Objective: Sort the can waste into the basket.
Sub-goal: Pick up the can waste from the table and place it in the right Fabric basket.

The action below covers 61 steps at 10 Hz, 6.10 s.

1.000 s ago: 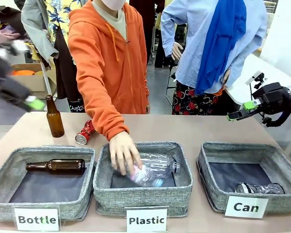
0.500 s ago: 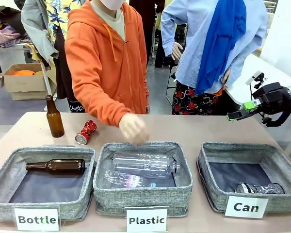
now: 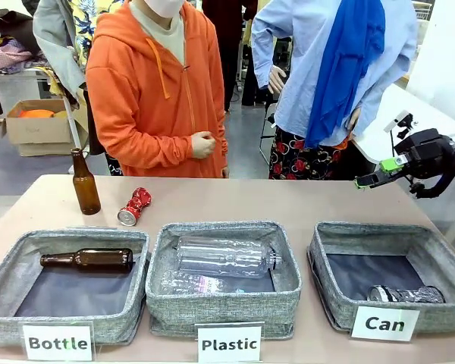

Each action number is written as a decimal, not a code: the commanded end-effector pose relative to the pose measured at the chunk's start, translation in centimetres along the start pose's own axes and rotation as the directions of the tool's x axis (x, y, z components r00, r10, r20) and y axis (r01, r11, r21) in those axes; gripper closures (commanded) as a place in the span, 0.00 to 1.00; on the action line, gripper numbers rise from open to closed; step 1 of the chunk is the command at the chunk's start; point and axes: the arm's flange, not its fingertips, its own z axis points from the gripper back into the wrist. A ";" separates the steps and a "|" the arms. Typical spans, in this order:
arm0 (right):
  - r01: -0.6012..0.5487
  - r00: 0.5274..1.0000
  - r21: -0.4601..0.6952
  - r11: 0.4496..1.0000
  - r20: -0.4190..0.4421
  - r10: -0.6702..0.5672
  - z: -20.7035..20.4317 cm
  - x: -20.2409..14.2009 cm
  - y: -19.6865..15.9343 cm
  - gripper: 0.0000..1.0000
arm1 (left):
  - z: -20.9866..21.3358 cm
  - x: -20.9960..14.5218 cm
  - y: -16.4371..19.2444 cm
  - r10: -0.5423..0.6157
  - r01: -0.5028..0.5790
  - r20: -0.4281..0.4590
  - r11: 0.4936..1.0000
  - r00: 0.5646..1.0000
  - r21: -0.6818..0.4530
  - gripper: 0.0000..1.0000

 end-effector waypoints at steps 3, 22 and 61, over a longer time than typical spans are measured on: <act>-0.005 1.000 -0.015 1.000 -0.016 0.005 -0.2 0.0 0.4 0.00 | -8.7 6.5 -2.5 0.000 0.030 -0.144 0.979 0.990 0.203 0.00; -0.005 1.000 -0.015 1.000 -0.016 0.005 -0.2 0.0 0.4 0.00 | -16.4 6.3 -4.3 -0.265 0.309 -0.615 0.950 0.742 -0.037 0.00; -0.005 1.000 -0.015 1.000 -0.016 0.005 -0.2 0.0 0.4 0.00 | -23.8 11.1 -1.4 0.438 -0.116 -0.390 0.772 0.810 0.624 0.00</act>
